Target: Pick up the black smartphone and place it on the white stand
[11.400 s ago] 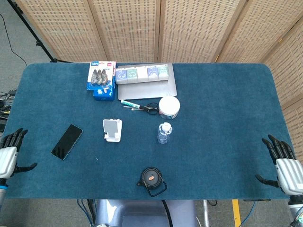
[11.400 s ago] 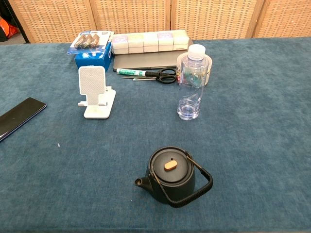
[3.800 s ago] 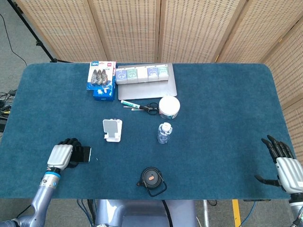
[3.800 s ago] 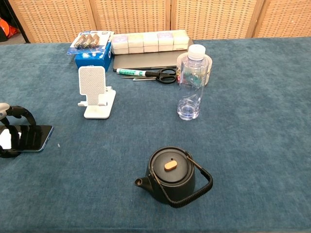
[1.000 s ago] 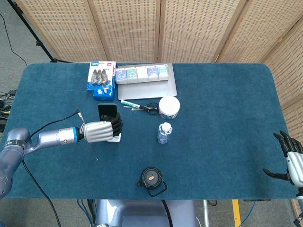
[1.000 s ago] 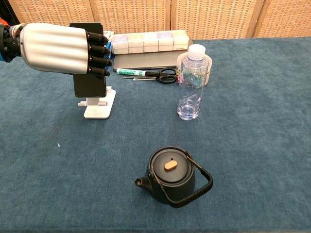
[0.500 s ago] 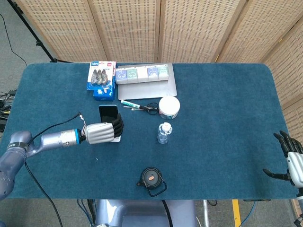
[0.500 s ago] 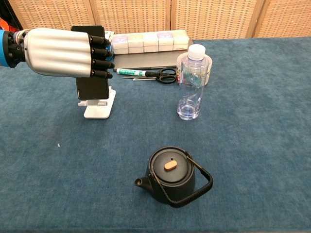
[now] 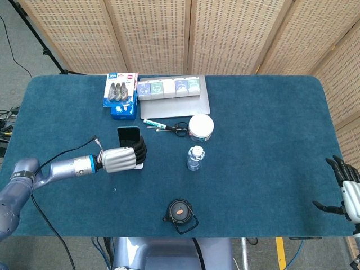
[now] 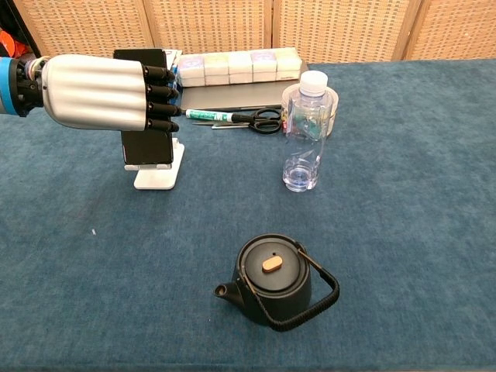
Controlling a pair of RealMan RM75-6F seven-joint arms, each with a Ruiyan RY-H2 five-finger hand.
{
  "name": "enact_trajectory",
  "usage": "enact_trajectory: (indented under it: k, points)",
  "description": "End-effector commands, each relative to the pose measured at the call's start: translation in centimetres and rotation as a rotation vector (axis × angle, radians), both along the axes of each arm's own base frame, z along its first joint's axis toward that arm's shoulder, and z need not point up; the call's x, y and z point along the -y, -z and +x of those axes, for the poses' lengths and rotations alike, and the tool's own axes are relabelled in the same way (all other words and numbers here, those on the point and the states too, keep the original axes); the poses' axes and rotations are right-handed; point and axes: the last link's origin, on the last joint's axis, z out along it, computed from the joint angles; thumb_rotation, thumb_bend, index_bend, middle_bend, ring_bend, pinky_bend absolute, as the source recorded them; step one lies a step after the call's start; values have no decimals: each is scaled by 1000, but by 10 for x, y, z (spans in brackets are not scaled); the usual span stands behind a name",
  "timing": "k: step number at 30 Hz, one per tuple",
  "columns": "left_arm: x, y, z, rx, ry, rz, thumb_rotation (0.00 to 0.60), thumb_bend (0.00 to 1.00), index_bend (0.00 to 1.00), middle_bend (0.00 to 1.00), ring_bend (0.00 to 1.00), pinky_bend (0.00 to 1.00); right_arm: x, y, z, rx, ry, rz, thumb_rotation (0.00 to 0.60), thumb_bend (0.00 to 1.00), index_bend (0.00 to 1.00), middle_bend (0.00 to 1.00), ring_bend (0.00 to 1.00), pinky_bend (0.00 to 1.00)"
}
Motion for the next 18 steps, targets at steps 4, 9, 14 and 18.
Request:
enact_trajectory:
  k: [4,9,14,18]
  points:
    - [0,4,1,-3,1,-1,600,353,624,388,330,450,0,-1,0,4,-1,-1,600,0,0,0,0,0]
    - [2,7,-1,-9,-4,0,600,351,624,388,331,450,0,-1,0,5,-1,0,600,0,0,0,0,0]
    - [1,6,-3,-10,-10,8,600,335,595,360,331,450,-1,-2,0,7,-2,-1,600,0,0,0,0,0]
    - [1,5,-5,-13,-16,12,600,307,413,191,240,450,-1,-2,1,8,-4,-2,600,0,0,0,0,0]
